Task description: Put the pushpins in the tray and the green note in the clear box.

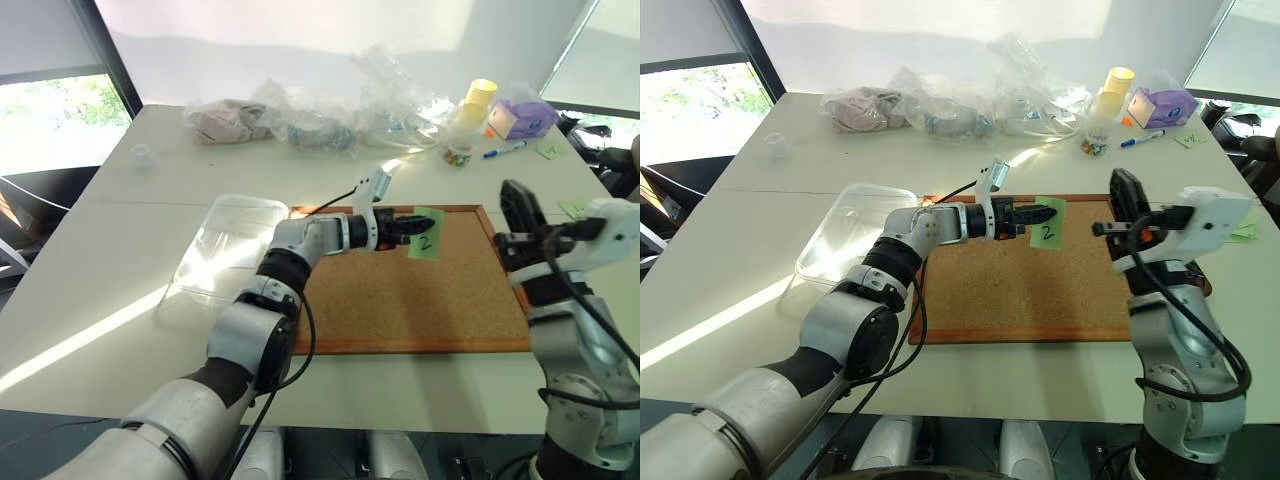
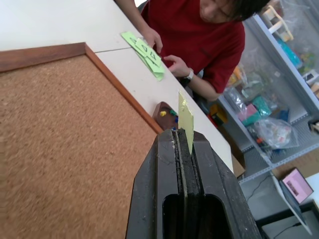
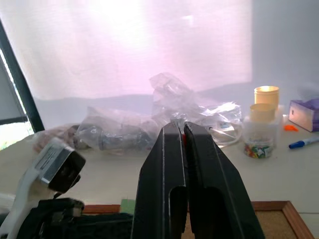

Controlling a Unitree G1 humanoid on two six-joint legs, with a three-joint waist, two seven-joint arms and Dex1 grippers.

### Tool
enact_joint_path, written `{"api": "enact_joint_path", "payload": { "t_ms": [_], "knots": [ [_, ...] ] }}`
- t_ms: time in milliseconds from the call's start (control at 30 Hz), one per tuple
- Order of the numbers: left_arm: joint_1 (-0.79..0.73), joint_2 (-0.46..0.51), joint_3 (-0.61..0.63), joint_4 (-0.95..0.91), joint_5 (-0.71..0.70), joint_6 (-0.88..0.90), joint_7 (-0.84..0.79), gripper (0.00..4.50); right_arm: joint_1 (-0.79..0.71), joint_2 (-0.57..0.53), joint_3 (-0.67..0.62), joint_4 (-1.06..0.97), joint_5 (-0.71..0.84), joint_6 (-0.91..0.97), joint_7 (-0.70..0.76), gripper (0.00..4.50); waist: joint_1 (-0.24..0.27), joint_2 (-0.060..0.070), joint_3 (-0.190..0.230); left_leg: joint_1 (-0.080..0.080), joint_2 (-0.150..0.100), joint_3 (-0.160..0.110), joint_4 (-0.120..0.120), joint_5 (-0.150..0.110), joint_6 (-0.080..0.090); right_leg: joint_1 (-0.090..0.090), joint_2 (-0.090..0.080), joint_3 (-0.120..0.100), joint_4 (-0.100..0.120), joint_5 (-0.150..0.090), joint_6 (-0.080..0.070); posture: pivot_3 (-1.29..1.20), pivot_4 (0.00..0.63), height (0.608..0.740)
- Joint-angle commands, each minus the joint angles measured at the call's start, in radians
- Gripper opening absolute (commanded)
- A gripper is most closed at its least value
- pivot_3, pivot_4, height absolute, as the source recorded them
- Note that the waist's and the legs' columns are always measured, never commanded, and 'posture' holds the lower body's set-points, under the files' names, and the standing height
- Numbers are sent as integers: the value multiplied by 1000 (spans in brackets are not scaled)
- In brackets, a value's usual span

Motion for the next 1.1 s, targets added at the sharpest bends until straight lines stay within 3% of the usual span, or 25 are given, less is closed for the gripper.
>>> {"api": "enact_joint_path", "payload": {
  "t_ms": [33,133,433,667,967,1100],
  "knots": [
    [48,12,-44,-168,-16,68,-32,17,37,-32,-118,48,41,4,-38,0,0,0,0,0,0,0,0,0,0,0,0,0,0,0,0,0,150,737],
    [135,47,-102,-370,-48,170,-63,17,80,-115,-160,195,-28,46,-46,0,-2,0,0,0,0,1,0,0,0,0,0,1,0,0,0,0,150,737],
    [294,162,-245,-703,-69,264,-113,17,50,-237,-137,584,-128,33,23,0,-10,2,-1,1,0,1,0,0,0,0,0,1,1,-2,-3,0,150,737],
    [340,180,-274,-828,-90,255,-101,17,-25,-266,-109,737,-181,3,56,0,-21,3,-1,1,0,1,0,0,0,1,0,1,1,0,0,0,150,737],
    [354,190,-270,-873,-105,225,-90,0,-40,-246,-94,789,-222,-44,76,4440,-21,4,-1,1,0,1,0,0,0,1,0,1,1,0,0,0,150,737],
    [327,151,-205,-872,-111,149,-25,0,-31,-236,-101,763,-223,-58,75,4440,-21,4,-1,1,0,1,0,0,0,1,0,1,1,0,0,0,150,737]
  ]
}}
